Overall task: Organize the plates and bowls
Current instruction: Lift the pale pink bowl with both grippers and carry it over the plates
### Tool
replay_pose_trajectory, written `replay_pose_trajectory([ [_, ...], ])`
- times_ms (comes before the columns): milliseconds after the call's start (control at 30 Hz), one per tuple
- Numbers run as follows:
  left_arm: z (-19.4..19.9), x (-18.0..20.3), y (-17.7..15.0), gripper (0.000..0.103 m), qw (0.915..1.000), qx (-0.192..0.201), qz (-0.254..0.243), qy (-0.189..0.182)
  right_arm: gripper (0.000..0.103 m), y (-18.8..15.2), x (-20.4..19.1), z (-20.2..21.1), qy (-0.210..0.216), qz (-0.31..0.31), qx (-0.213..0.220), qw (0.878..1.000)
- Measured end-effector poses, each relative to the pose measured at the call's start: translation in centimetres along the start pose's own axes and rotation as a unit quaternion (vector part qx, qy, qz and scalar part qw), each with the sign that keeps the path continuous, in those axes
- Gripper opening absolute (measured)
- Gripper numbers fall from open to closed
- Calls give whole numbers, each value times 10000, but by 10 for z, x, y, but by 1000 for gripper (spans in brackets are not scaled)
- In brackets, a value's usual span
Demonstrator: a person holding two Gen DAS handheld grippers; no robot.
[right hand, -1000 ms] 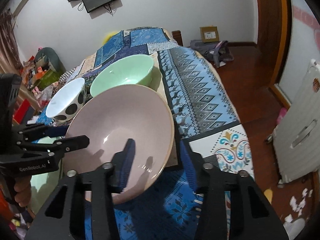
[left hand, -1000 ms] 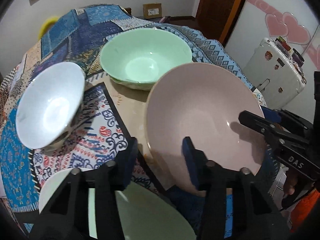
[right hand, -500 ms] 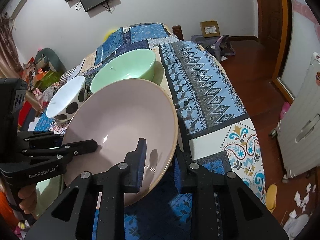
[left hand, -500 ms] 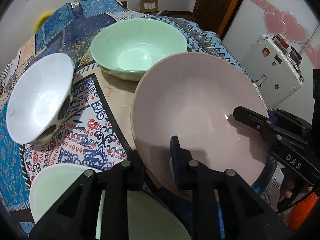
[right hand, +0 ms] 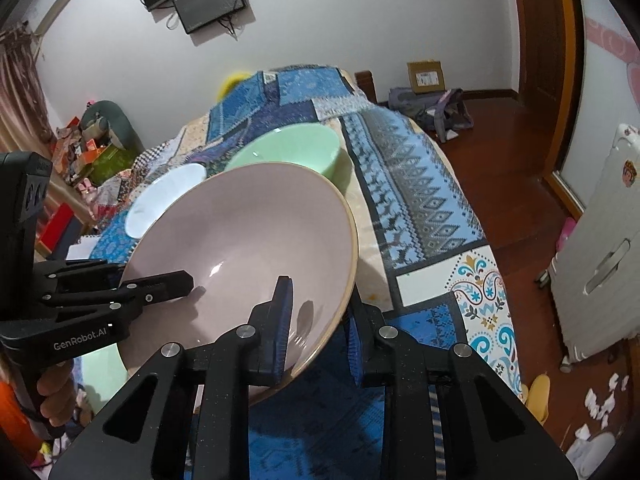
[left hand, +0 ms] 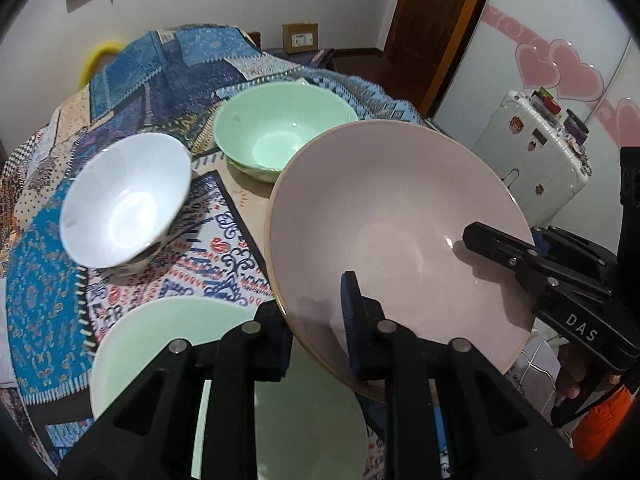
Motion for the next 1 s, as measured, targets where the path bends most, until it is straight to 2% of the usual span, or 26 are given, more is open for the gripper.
replay_pose_trajectory([
  [433, 68, -21, -24, 22, 9988, 429, 106, 212, 22, 2, -53, 19, 195, 341, 270, 9989],
  [1000, 141, -89, -81, 22, 9941, 747, 560, 557, 22, -11, -140, 14, 618, 844, 262, 9942],
])
Point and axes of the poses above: each gripper's, at about its wrist camera, not at the fingertips, and z roughly against the way its jaws point, x to its right, y to its top, the point moved 5 cm from there along -z, roughly the way its jaws point
